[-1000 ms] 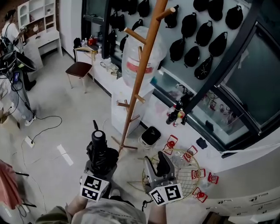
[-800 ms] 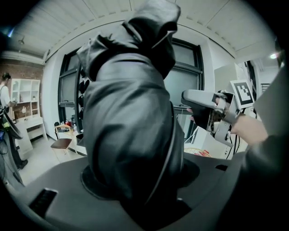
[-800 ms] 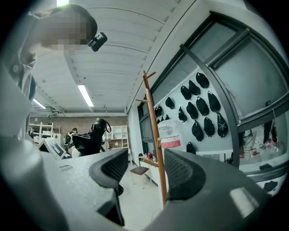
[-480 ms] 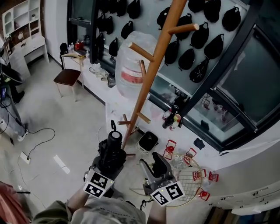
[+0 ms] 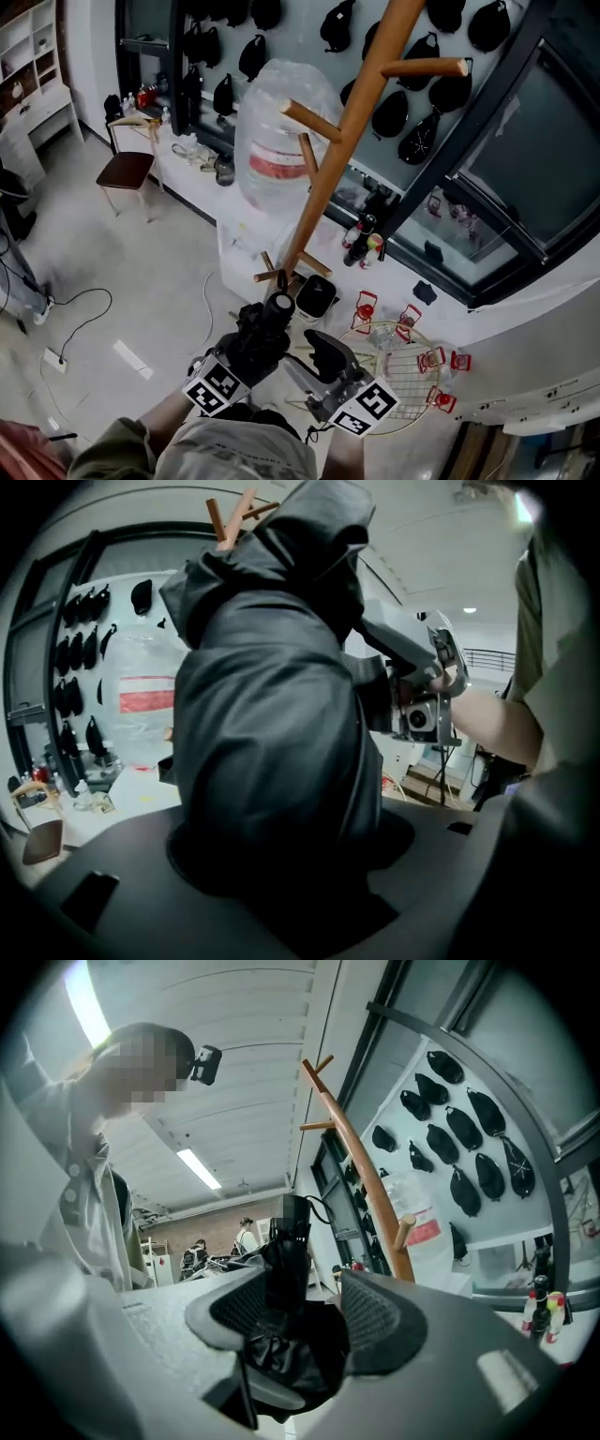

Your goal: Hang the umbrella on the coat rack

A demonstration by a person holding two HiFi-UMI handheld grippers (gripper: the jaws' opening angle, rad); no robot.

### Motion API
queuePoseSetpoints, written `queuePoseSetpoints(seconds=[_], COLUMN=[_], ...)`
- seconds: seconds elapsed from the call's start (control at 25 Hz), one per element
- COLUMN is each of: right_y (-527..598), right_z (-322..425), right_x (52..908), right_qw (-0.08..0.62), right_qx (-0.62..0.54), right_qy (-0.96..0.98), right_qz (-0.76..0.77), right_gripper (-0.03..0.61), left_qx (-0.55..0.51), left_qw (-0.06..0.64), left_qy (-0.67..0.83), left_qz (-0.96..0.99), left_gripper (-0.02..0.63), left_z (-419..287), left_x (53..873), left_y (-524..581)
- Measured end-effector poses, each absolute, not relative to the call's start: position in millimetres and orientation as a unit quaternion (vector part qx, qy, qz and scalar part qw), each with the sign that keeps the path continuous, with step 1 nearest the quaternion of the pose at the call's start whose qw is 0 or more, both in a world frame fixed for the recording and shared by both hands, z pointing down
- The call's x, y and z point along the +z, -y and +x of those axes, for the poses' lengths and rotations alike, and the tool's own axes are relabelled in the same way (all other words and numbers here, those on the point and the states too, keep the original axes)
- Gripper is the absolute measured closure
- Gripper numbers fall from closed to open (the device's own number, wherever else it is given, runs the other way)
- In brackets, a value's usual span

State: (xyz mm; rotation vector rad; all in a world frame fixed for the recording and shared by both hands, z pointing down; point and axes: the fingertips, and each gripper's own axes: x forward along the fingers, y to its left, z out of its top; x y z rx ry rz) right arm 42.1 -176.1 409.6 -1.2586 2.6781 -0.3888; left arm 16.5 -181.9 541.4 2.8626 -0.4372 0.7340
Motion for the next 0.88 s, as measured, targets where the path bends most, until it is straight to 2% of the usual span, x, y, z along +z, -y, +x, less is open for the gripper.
queuePoseSetpoints(seconds=[0.36, 0.88], right_y=[188, 192], right_z=[37, 51], right_x=[422, 427], right_qw=[0.029, 0.045], right_qx=[-0.144, -0.173], right_qy=[-0.916, -0.945], right_qz=[-0.374, -0.273], right_gripper=[0.339, 0.339], left_qx=[0.231, 0.231], left_qw=[0.08, 0.093], left_qy=[0.059, -0.033], left_qz=[0.968, 0.968], left_gripper=[0.342, 0.342], left_z=[39, 76], left_x=[549, 543], left_y=[174, 156])
